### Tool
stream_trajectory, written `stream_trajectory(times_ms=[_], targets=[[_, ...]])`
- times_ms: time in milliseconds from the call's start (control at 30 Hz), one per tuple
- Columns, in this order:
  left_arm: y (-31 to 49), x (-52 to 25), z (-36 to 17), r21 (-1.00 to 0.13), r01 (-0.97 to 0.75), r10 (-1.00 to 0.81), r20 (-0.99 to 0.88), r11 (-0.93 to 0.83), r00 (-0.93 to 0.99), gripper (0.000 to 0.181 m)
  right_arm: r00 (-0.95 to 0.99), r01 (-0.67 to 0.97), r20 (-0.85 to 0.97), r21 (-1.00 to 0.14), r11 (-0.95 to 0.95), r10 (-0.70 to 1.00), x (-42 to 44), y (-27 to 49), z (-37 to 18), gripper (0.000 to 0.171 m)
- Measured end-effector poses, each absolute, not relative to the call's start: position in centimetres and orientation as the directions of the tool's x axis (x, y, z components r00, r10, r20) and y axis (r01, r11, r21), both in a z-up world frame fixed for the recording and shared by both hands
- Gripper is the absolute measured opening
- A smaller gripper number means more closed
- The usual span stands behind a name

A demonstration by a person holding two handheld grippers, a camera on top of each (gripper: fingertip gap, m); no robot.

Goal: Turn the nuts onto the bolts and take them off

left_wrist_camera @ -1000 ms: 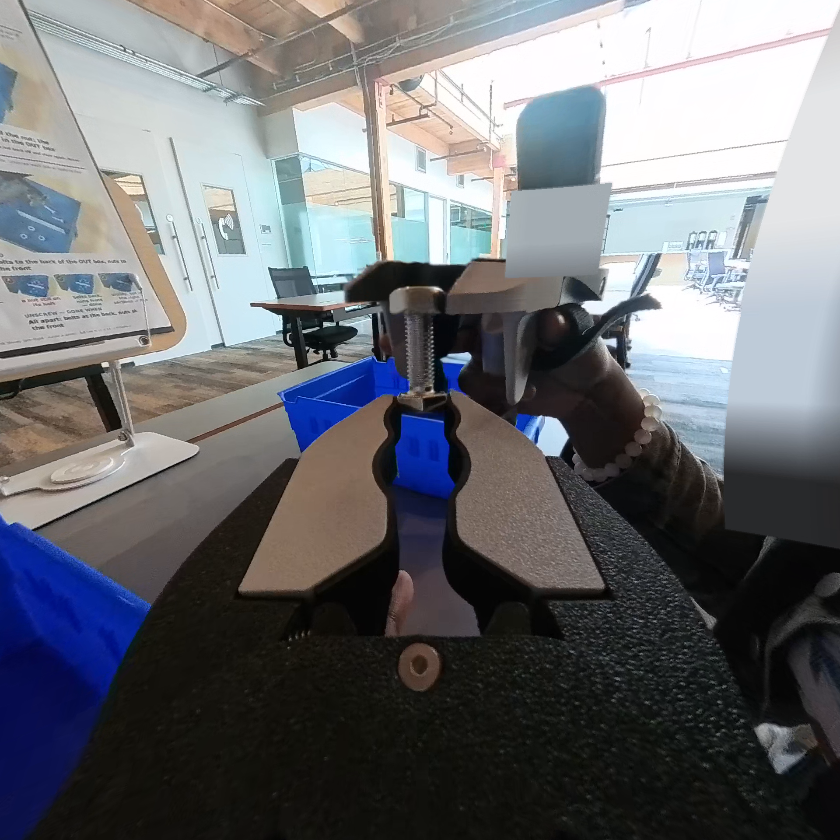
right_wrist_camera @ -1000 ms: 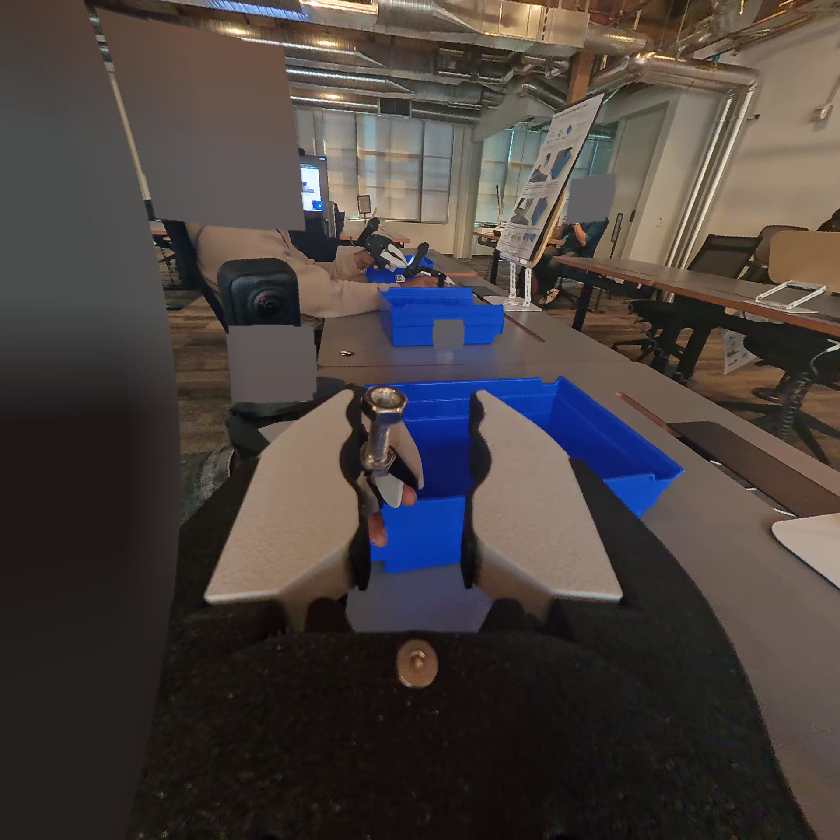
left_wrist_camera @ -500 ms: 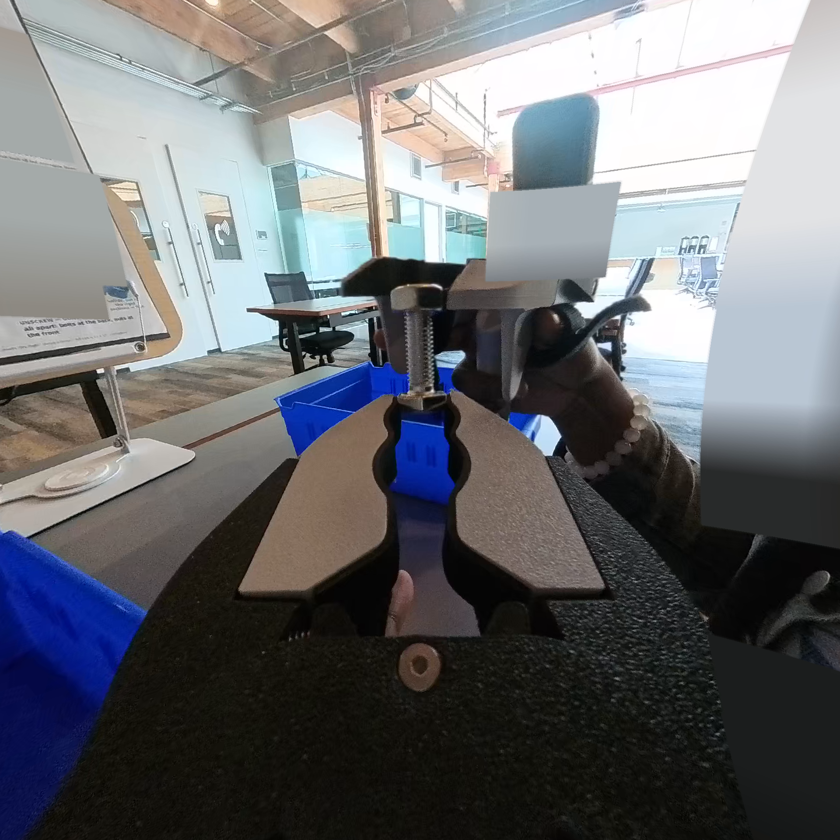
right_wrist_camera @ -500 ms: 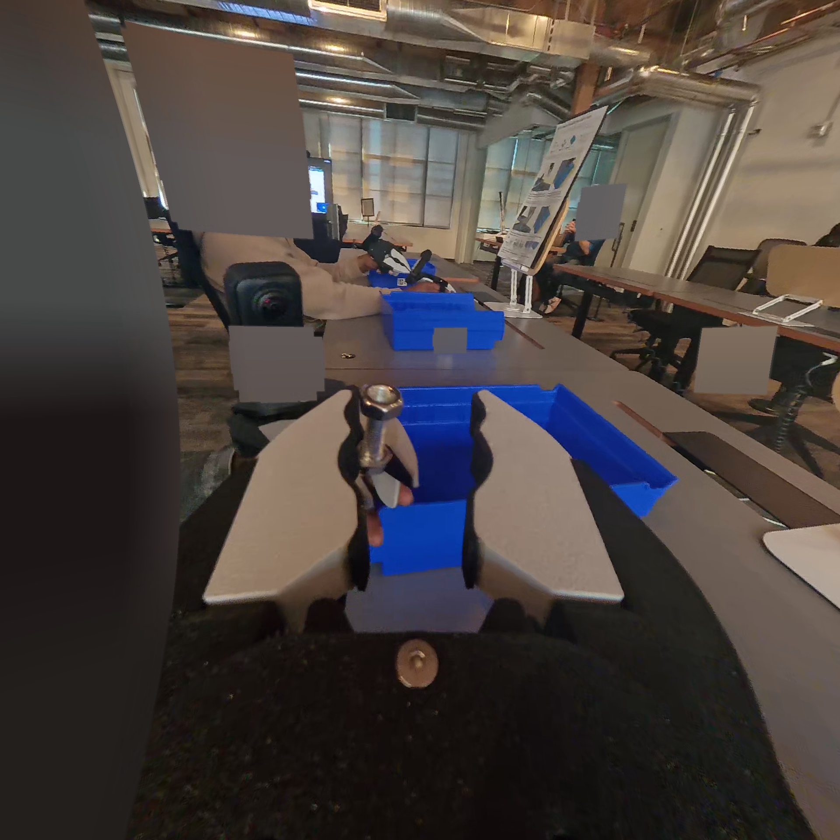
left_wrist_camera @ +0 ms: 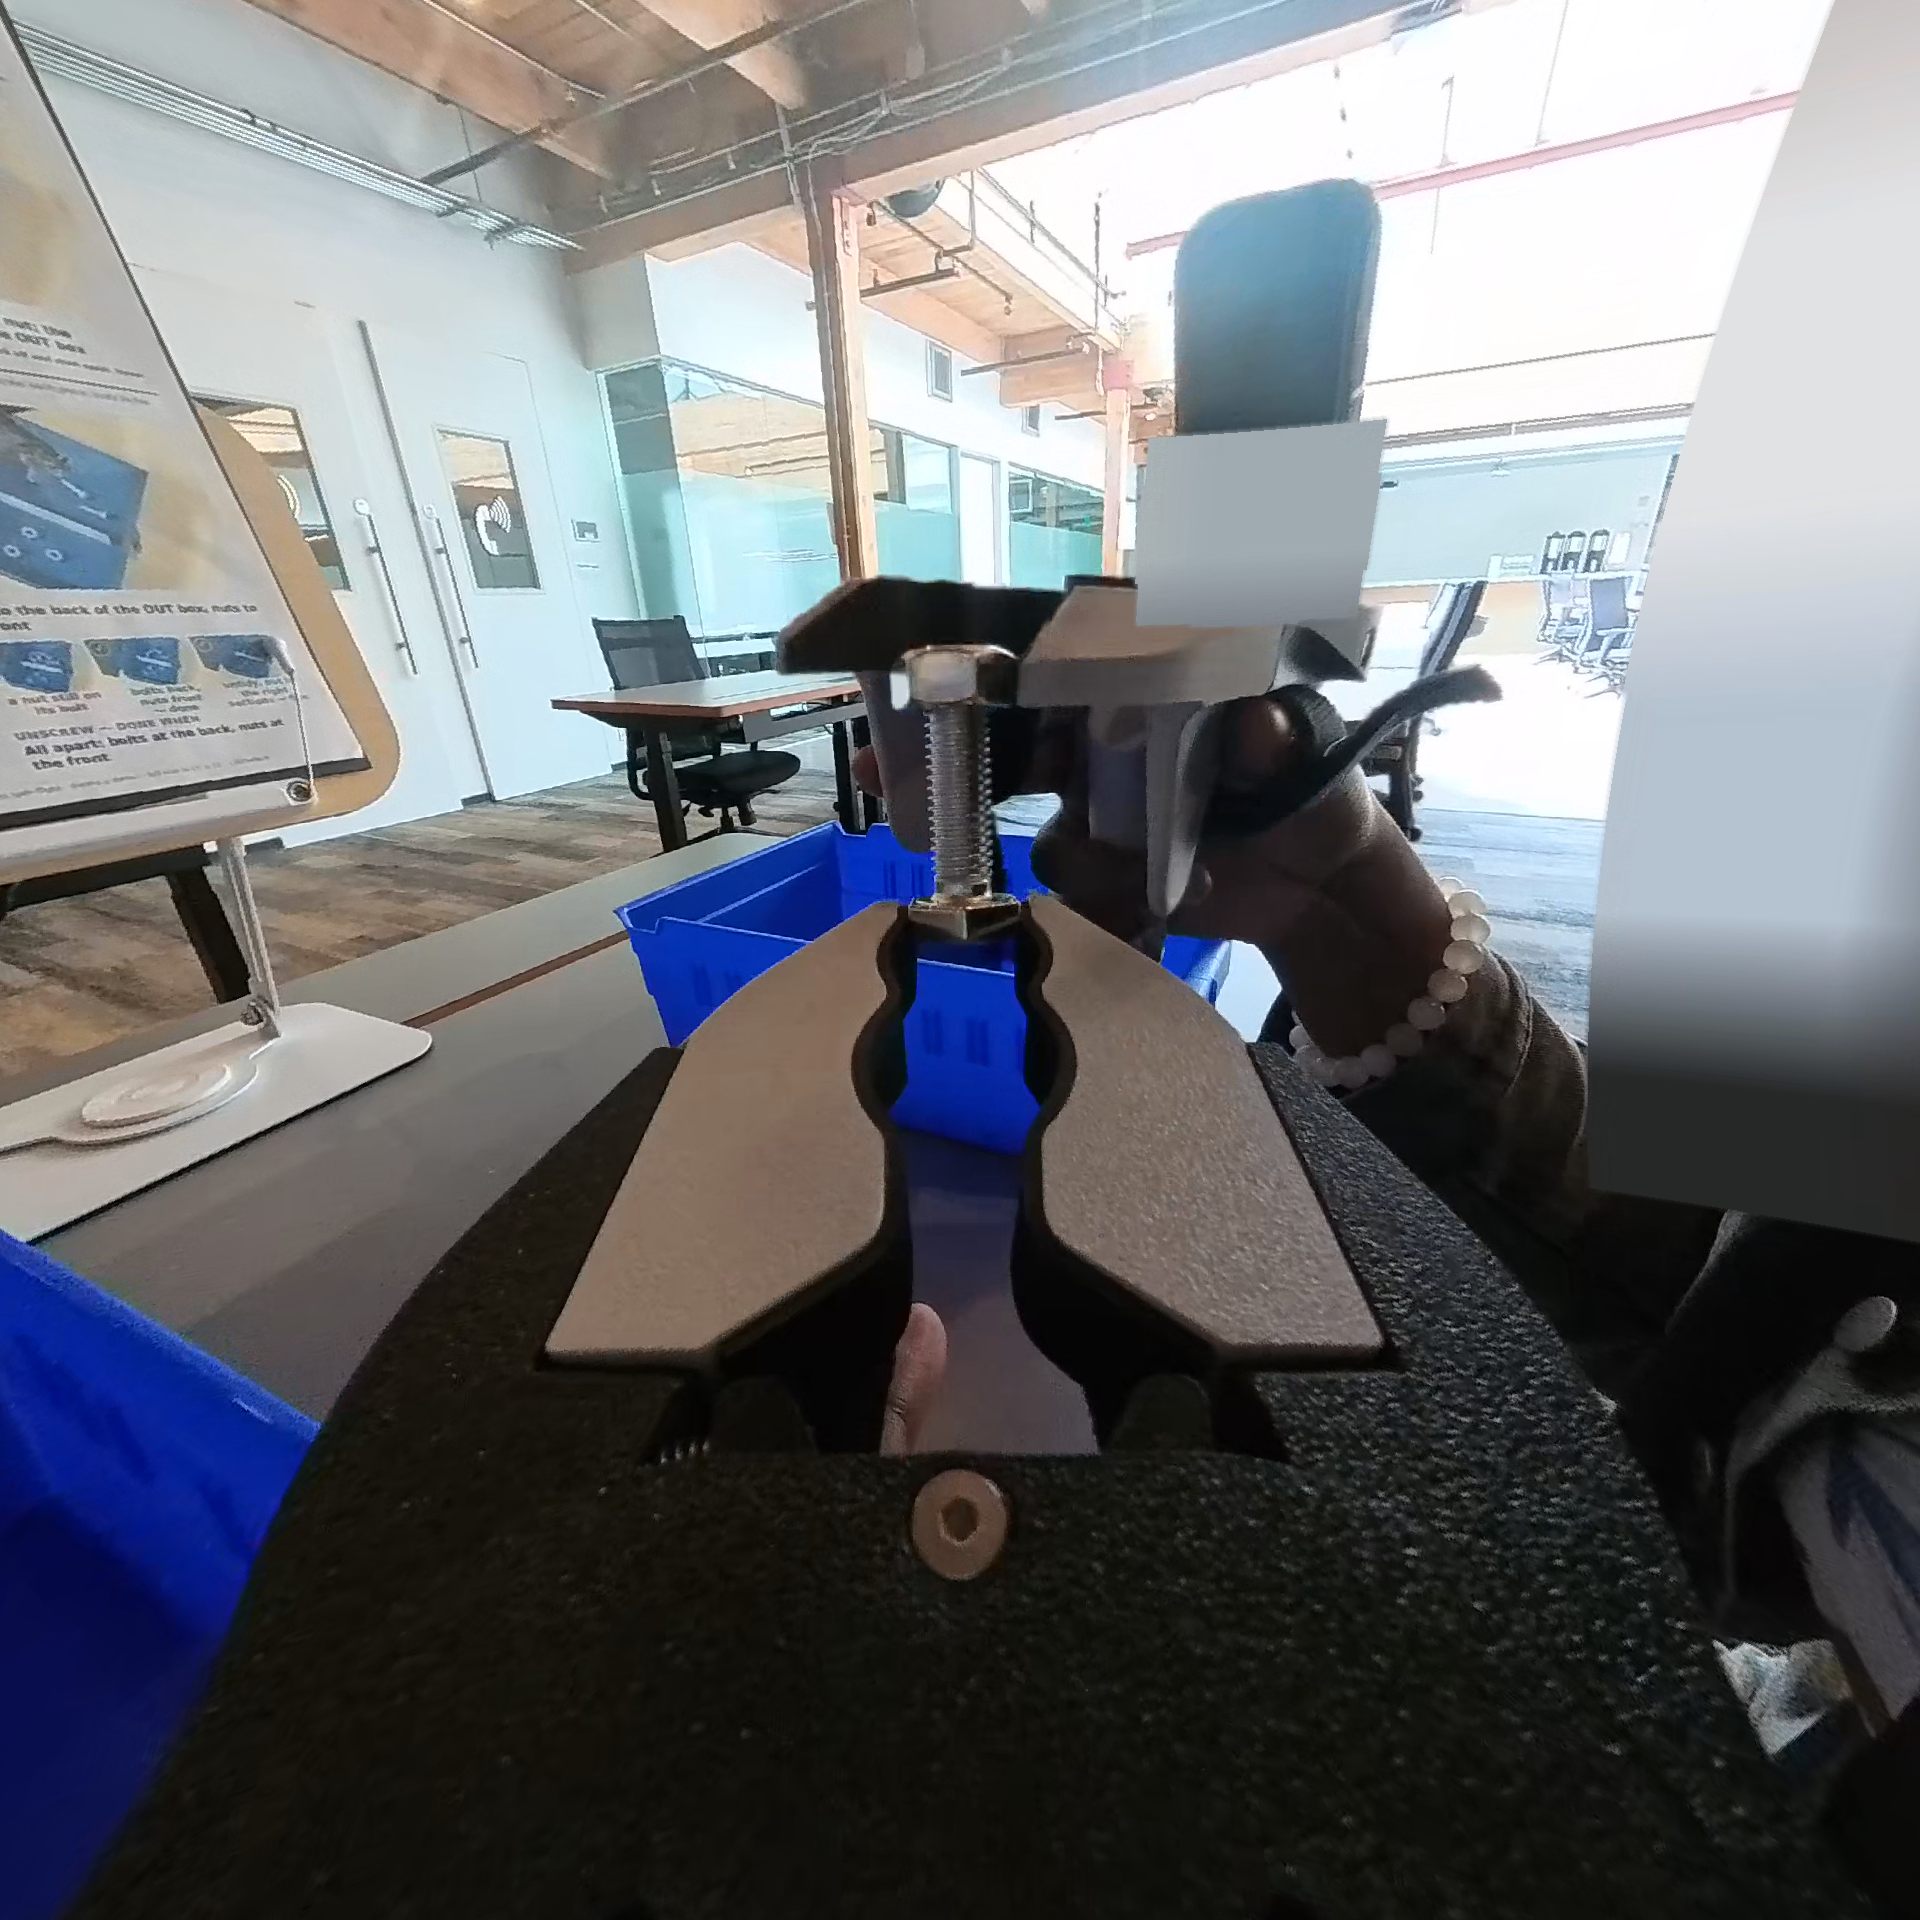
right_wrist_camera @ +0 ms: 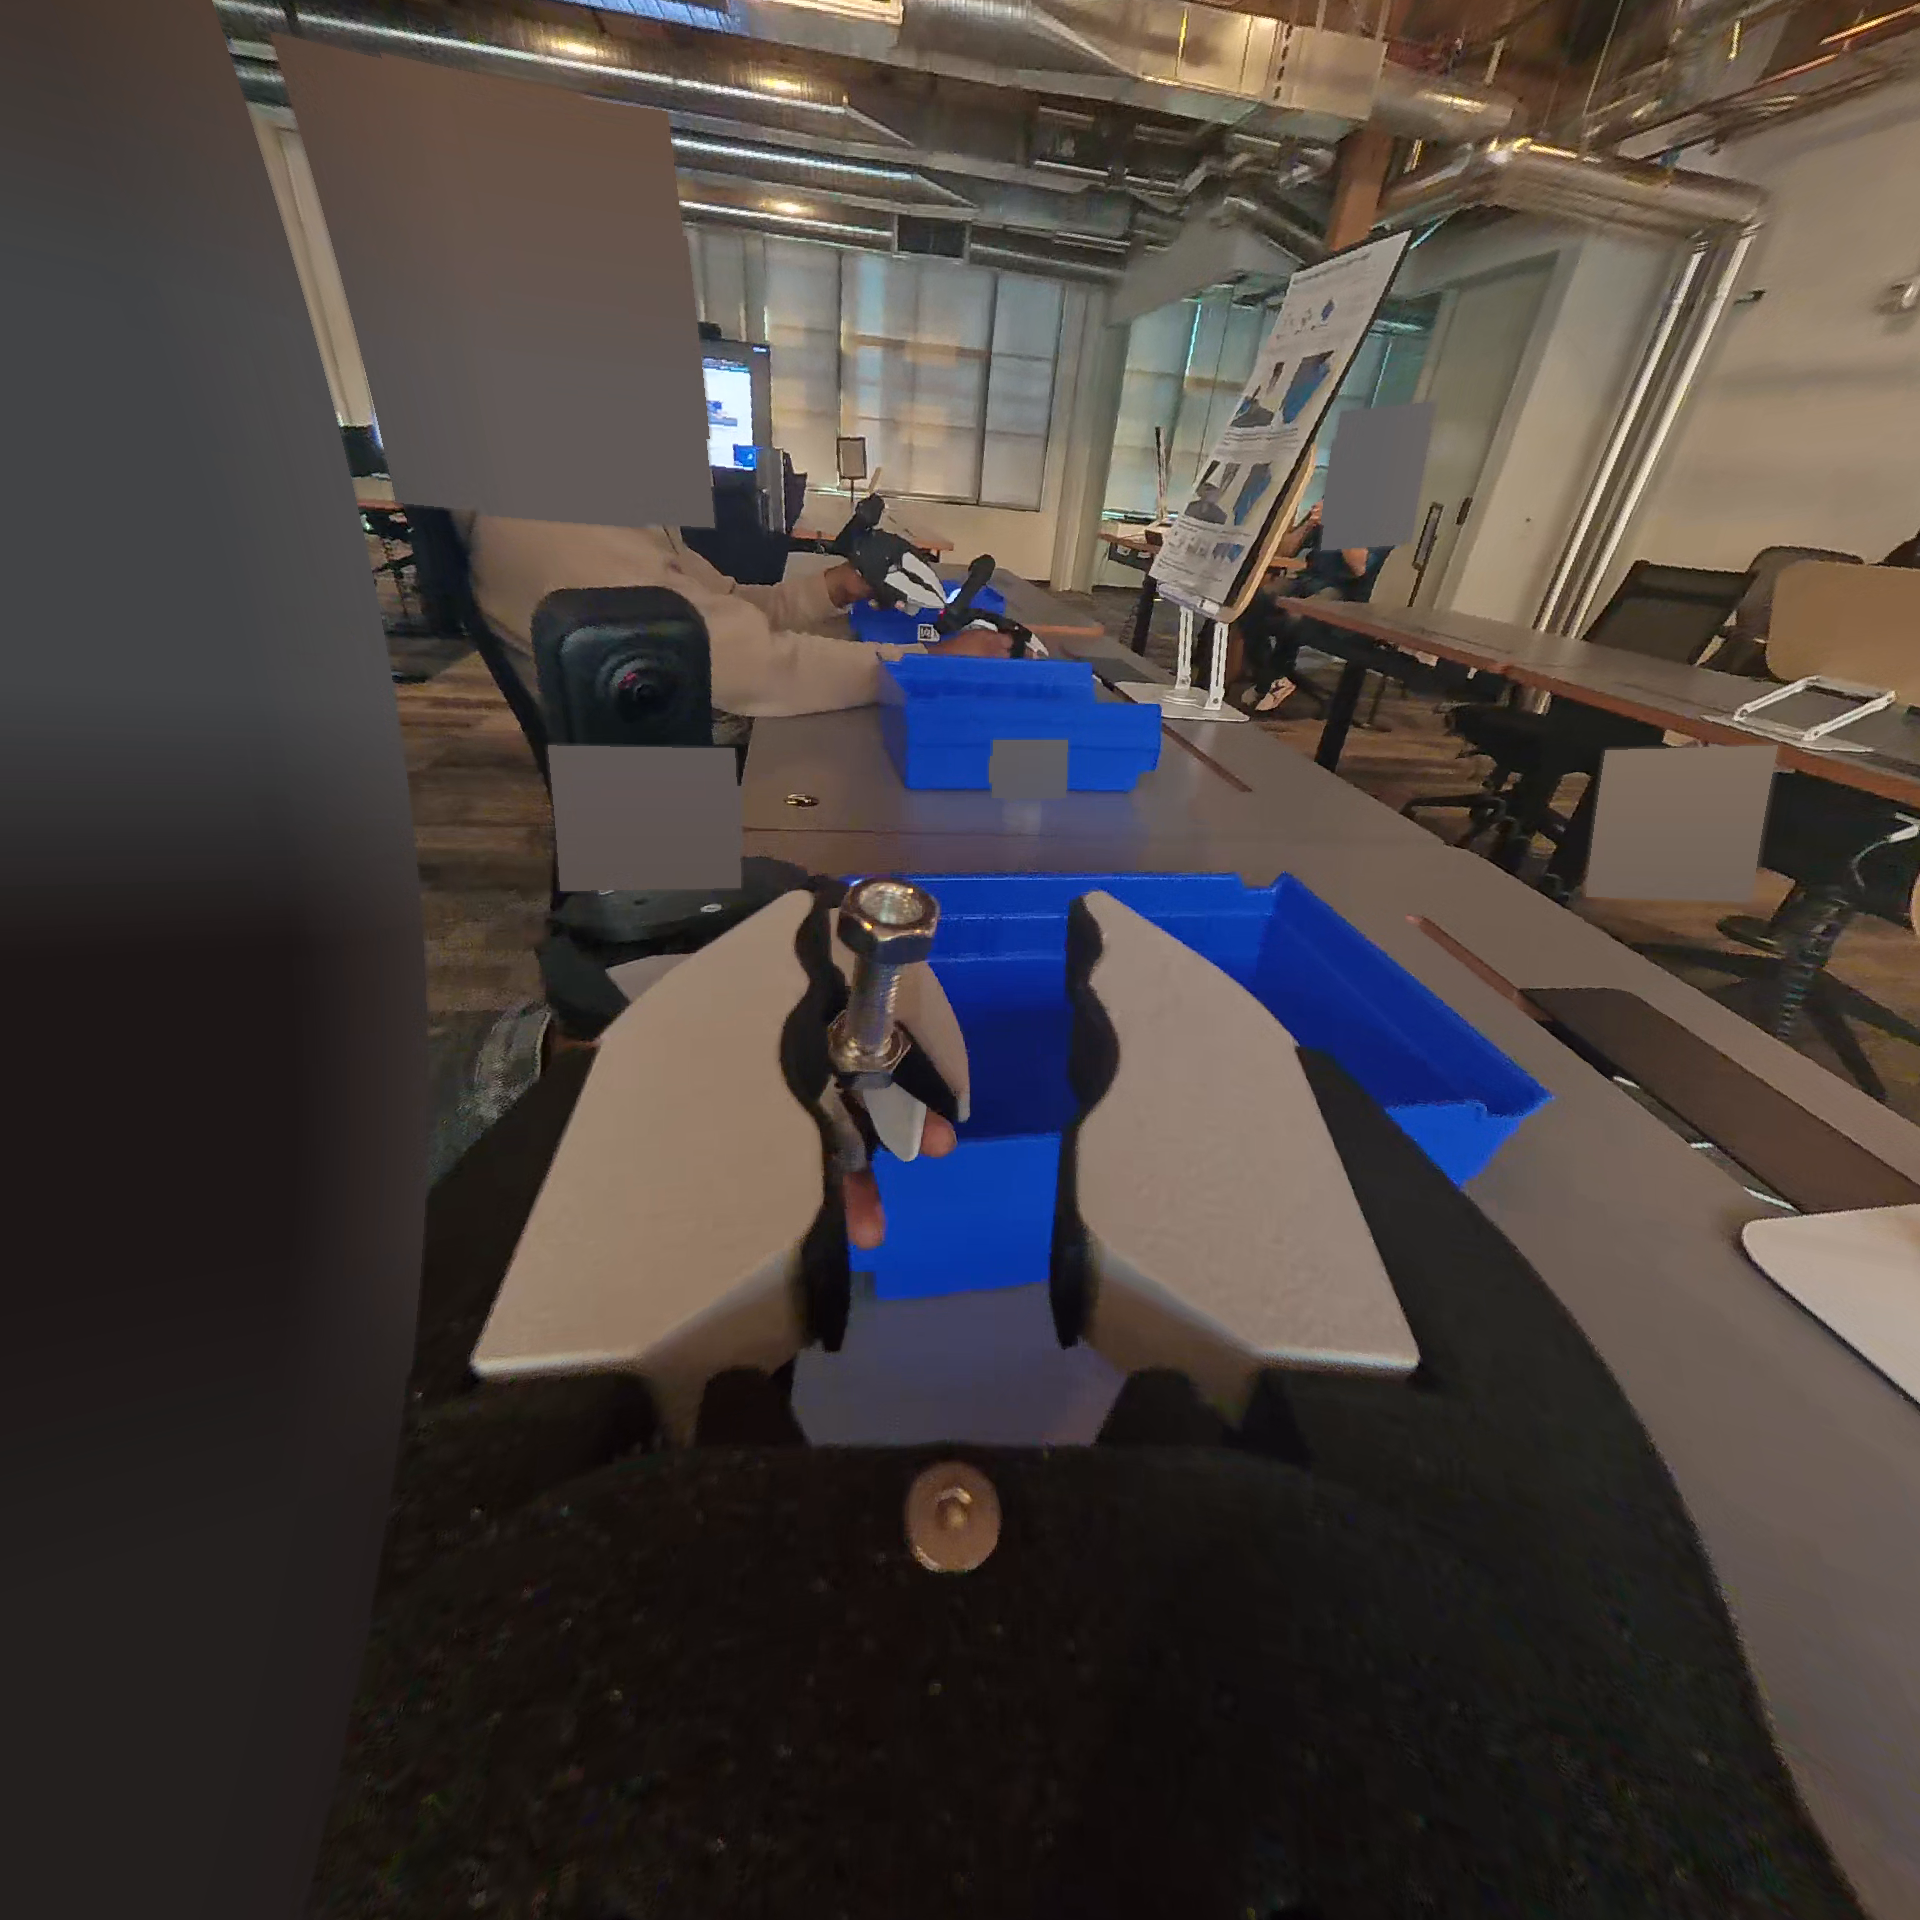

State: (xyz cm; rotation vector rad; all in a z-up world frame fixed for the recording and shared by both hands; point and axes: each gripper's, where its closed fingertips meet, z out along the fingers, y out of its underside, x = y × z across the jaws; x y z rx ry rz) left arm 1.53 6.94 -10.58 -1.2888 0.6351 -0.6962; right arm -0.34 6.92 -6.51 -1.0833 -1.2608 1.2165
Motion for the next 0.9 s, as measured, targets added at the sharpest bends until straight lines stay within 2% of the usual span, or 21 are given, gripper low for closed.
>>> stream_trajectory(times_ms=[67, 100, 133, 200, 233, 400, 467, 500, 600, 667, 900], targets=[[7.0, 1.2, -10.6, -0.985, 0.109, -0.76, -0.032, 0.135, 0.649, 0.018, -0.048, -0.044, 0.079, -0.996, 0.076, 0.996, 0.2, 7.4, -6.7, 0.04], [6.9, 1.1, -10.4, -0.983, 0.12, -0.767, -0.03, 0.139, 0.641, 0.018, -0.01, -0.042, 0.075, -0.996, 0.074, 0.997, 0.7, 8.2, -6.8, 0.03], [6.8, 1.0, -10.4, -0.982, 0.128, -0.767, -0.023, 0.136, 0.641, 0.018, 0.039, -0.048, 0.079, -0.996, 0.081, 0.996, 1.4, 9.2, -6.9, 0.014], [6.9, 1.0, -10.5, -0.984, 0.114, -0.763, -0.031, 0.136, 0.645, 0.018, 0.03, -0.072, 0.067, -0.995, 0.069, 0.997, 2.4, 9.4, -6.7, 0.009], [7.0, 1.1, -10.6, -0.985, 0.112, -0.764, -0.031, 0.134, 0.644, 0.018, 0.003, -0.077, 0.06, -0.995, 0.06, 0.998, 2.4, 8.9, -6.6, 0.011], [6.9, 1.7, -10.7, -0.985, 0.103, -0.769, -0.041, 0.137, 0.638, 0.018, -0.085, -0.029, 0.11, -0.994, 0.108, 0.99, 0.2, 6.3, -6.8, 0.047], [6.8, 1.7, -10.8, -0.985, 0.102, -0.769, -0.041, 0.137, 0.638, 0.018, -0.107, -0.02, 0.113, -0.994, 0.111, 0.988, -0.5, 5.9, -6.9, 0.049], [6.8, 1.7, -10.7, -0.985, 0.101, -0.769, -0.042, 0.137, 0.638, 0.018, -0.11, -0.024, 0.114, -0.993, 0.112, 0.987, -0.7, 5.8, -6.8, 0.046], [6.7, 1.5, -10.9, -0.987, 0.092, -0.765, -0.045, 0.135, 0.643, 0.018, -0.133, -0.054, 0.121, -0.992, 0.115, 0.984, -0.6, 5.5, -6.4, 0.018], [6.7, 1.5, -10.9, -0.987, 0.094, -0.767, -0.043, 0.134, 0.641, 0.018, -0.138, -0.055, 0.124, -0.992, 0.117, 0.983, -0.4, 5.5, -6.3, 0.007], [7.1, 2.0, -11.1, -0.985, 0.11, -0.776, -0.032, 0.13, 0.63, 0.018, -0.145, -0.046, 0.117, -0.993, 0.111, 0.983, 0.0, 6.1, -6.4, 0.003]])
